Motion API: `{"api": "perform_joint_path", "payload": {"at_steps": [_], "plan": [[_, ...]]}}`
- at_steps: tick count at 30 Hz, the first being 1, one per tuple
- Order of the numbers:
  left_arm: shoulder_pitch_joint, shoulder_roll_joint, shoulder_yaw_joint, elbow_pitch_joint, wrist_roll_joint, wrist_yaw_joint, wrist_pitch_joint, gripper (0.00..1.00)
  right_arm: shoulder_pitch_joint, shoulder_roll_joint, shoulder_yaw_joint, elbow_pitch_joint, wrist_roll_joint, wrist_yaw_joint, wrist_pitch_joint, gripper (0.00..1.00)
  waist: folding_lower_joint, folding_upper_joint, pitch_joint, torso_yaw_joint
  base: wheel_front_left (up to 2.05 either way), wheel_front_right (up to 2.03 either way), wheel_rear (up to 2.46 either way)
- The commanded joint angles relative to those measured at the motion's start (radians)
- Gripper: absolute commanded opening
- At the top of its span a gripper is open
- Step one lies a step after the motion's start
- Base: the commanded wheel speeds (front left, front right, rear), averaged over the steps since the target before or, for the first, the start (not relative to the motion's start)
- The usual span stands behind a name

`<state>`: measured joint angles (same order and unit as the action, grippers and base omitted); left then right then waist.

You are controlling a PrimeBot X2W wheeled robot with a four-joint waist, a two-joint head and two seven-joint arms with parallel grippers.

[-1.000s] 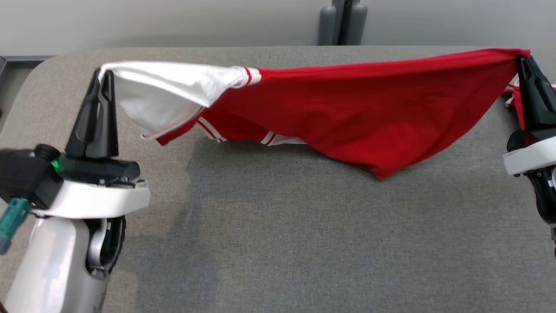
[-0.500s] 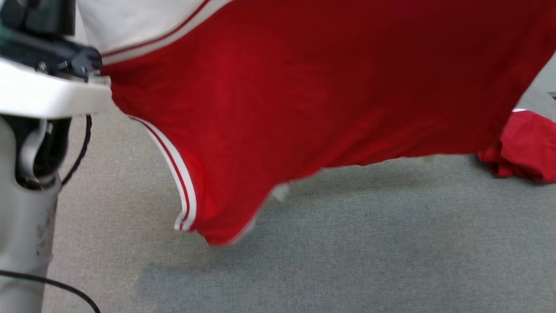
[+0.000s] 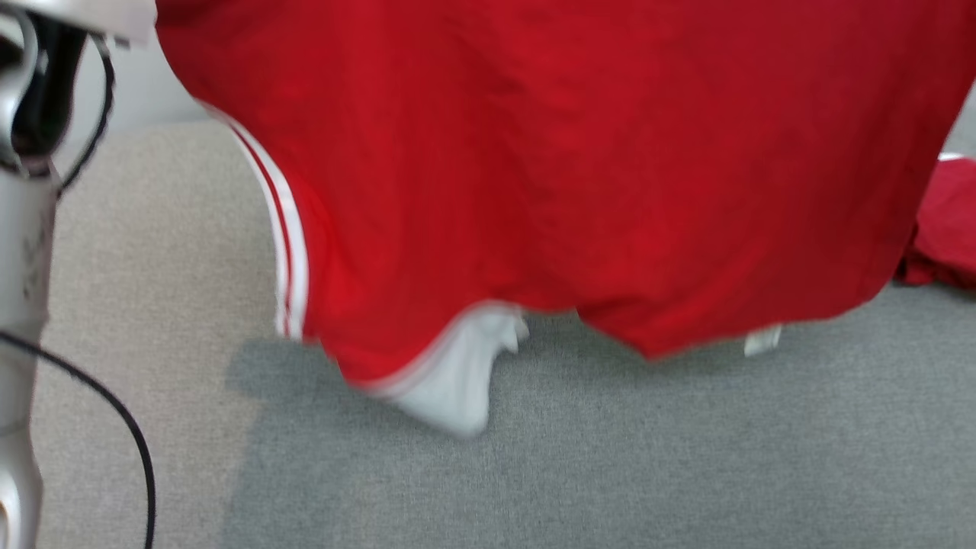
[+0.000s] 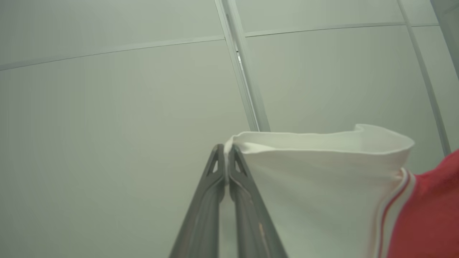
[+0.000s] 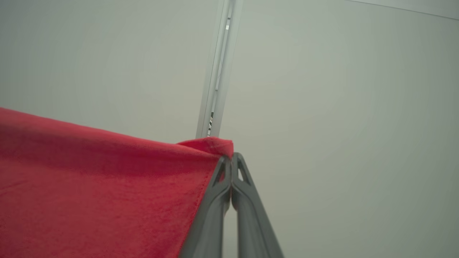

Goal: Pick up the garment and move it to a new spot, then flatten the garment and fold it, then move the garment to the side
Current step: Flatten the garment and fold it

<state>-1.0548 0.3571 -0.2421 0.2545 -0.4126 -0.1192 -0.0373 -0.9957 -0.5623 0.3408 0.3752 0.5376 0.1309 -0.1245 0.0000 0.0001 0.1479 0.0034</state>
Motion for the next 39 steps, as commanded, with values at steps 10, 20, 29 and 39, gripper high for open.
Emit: {"api": "perform_joint_path", "payload": {"at_steps": [10, 20, 29, 39], "plan": [[-0.426, -0.049, -0.078, 0.396, 0.207, 0.080, -0.206, 0.00, -0.431, 0.126, 0.084, 0.372, -0.121, 0.000, -0.117, 0.00, 0.0000, -0.0001, 0.274, -0.002, 0.00, 0.00, 0.00], [-0.599, -0.092, -0.059, 0.284, 0.314, 0.157, -0.226, 0.00, -0.598, 0.175, -0.037, 0.364, -0.347, 0.000, -0.141, 0.00, 0.0000, -0.0001, 0.514, 0.024, 0.00, 0.00, 0.00], [-0.311, -0.096, -0.064, 0.092, 0.303, 0.052, -0.227, 0.00, -0.386, 0.167, -0.021, 0.337, -0.335, 0.000, -0.142, 0.00, 0.0000, -0.0001, 0.520, 0.043, 0.00, 0.00, 0.00], [0.254, -0.063, -0.025, -0.140, 0.246, 0.007, -0.227, 0.00, -0.005, 0.109, 0.001, 0.219, -0.229, 0.000, -0.142, 0.00, 0.0000, -0.0001, 0.366, 0.045, 0.00, 0.00, 0.00]]}}
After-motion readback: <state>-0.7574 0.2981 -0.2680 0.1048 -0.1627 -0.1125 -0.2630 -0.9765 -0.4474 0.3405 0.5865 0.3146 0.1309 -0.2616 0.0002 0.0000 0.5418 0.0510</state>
